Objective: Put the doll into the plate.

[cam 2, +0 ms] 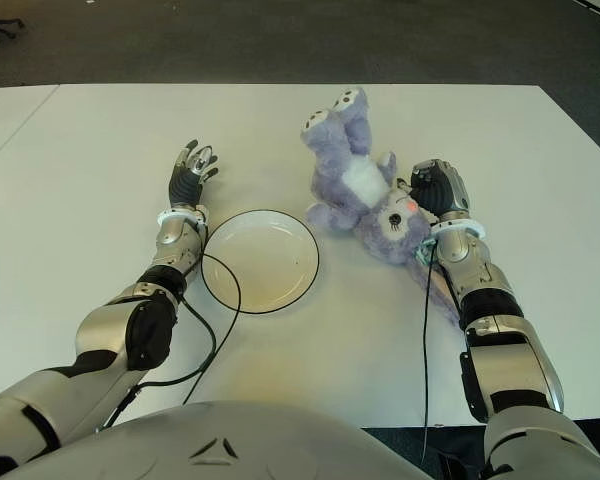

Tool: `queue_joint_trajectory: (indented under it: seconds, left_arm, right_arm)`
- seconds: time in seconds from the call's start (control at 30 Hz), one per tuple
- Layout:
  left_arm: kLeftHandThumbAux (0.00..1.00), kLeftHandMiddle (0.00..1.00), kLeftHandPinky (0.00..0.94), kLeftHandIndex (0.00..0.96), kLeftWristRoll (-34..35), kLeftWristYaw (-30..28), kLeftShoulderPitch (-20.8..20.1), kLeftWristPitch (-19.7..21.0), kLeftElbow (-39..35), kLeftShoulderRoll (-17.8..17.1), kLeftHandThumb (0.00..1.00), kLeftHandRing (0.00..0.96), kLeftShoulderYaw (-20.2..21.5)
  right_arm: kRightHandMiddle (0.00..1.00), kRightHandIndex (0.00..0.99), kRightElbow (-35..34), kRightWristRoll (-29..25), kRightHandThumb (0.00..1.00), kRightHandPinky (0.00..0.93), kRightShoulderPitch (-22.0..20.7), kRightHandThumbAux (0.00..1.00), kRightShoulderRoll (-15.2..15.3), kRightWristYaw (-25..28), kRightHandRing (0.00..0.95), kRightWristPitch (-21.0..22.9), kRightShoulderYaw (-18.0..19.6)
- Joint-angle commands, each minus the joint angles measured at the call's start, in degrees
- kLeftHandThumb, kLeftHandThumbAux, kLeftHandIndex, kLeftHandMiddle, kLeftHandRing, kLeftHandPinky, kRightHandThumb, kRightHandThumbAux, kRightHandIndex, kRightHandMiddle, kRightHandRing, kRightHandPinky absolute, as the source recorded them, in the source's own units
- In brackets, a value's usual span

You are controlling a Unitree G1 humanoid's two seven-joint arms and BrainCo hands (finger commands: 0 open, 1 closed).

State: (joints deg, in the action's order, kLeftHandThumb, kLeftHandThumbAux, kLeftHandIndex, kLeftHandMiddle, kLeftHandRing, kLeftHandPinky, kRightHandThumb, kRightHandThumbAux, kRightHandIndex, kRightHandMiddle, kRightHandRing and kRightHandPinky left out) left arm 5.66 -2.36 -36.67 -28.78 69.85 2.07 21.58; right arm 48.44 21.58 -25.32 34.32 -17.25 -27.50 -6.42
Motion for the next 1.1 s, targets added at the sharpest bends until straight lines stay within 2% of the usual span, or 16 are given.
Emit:
queue_joint_trajectory:
  seconds: [0.03,0.1,0.13,0.17,0.23,0.3,0.33,0.37,0.4,0.43,0.47,0.53,0.57,0.6,0.67,1.1]
  left_arm:
    - [0.585,0.234,0.227,0.128,1.3,-0.3,11.7,5.9,7.2,1.2,0.000,0.241,1.4]
    - [0.588,0.234,0.222,0.128,1.1,-0.3,11.7,5.8,7.2,1.2,0.000,0.240,1.3]
    - [0.591,0.229,0.218,0.128,1.0,-0.2,11.7,5.8,7.2,1.2,0.000,0.236,1.2]
    - [0.591,0.228,0.217,0.128,0.9,-0.1,11.7,5.9,7.2,1.2,0.000,0.235,1.1]
    - [0.593,0.226,0.218,0.125,0.7,0.3,11.7,6.0,7.2,1.1,0.000,0.233,0.9]
    - [0.598,0.225,0.215,0.124,0.4,0.8,11.6,6.0,7.2,1.1,0.000,0.231,0.7]
    - [0.601,0.225,0.215,0.125,0.3,1.0,11.6,6.1,7.3,1.1,0.000,0.230,0.6]
    - [0.602,0.226,0.215,0.125,0.2,1.1,11.6,6.0,7.3,1.1,0.000,0.230,0.6]
    - [0.602,0.227,0.217,0.127,0.2,1.2,11.6,5.9,7.2,1.1,0.000,0.232,0.5]
    - [0.602,0.227,0.217,0.127,0.1,1.2,11.7,5.8,7.2,1.2,0.000,0.232,0.4]
    - [0.601,0.228,0.214,0.128,0.1,1.2,11.7,5.7,7.2,1.2,0.000,0.232,0.4]
    - [0.594,0.222,0.219,0.118,0.3,0.5,11.8,5.3,7.2,1.2,0.000,0.232,0.5]
    - [0.592,0.220,0.221,0.115,0.4,0.2,11.7,5.3,7.2,1.2,0.000,0.232,0.6]
    - [0.589,0.225,0.233,0.114,0.5,0.1,11.7,5.3,7.2,1.2,0.000,0.238,0.6]
    - [0.588,0.230,0.233,0.116,0.5,0.3,11.6,5.6,7.2,1.2,0.000,0.242,0.7]
    - [0.598,0.227,0.222,0.121,0.5,0.2,11.6,5.7,7.2,1.2,0.000,0.234,0.7]
  right_arm:
    - [0.853,0.726,-1.9,-0.3,0.484,0.833,-0.3,0.728,-0.3,1.0,0.853,-0.1,0.8]
    - [0.844,0.703,-2.2,-1.0,0.499,0.817,-0.2,0.724,-0.4,2.5,0.843,0.0,1.0]
    - [0.792,0.501,-2.4,-1.5,0.652,0.762,-0.1,0.717,-0.4,3.4,0.798,0.0,1.1]
    - [0.778,0.450,-2.6,-2.4,0.691,0.747,-0.1,0.715,-0.5,5.1,0.786,0.4,1.3]
    - [0.727,0.423,-3.0,-3.6,0.691,0.701,0.0,0.719,-0.5,7.8,0.727,1.2,1.5]
    - [0.616,0.409,-3.7,-3.8,0.673,0.591,0.2,0.724,-0.1,9.9,0.608,2.0,1.2]
    - [0.450,0.232,-4.0,-3.8,0.342,0.485,0.3,0.605,0.1,10.8,0.474,2.3,1.0]
    - [0.407,0.186,-4.8,-3.2,0.253,0.458,0.5,0.577,0.5,11.8,0.439,2.4,0.5]
    - [0.253,0.097,-5.5,-2.8,0.176,0.401,0.6,0.515,0.8,12.6,0.338,2.5,0.1]
    - [0.227,0.082,-6.8,-2.0,0.162,0.391,1.0,0.505,1.3,13.5,0.321,2.4,-0.5]
    - [0.124,0.027,-7.8,-1.5,0.135,0.366,1.3,0.473,1.6,14.1,0.271,2.4,-0.9]
    - [0.026,0.004,-8.8,-0.3,0.090,0.265,1.4,0.417,2.9,16.3,0.176,1.5,-1.9]
    - [0.006,0.000,-9.2,-0.1,0.080,0.240,1.5,0.405,3.4,17.4,0.154,1.3,-2.2]
    - [0.001,0.000,-9.5,0.0,0.062,0.093,1.6,0.370,3.7,18.2,0.044,1.2,-2.3]
    - [0.000,0.000,-10.6,-0.2,0.056,0.016,1.9,0.337,3.9,19.8,0.006,1.6,-2.3]
    - [0.000,0.000,-16.4,-0.5,0.018,0.000,3.3,0.226,6.1,27.6,0.000,4.3,-1.7]
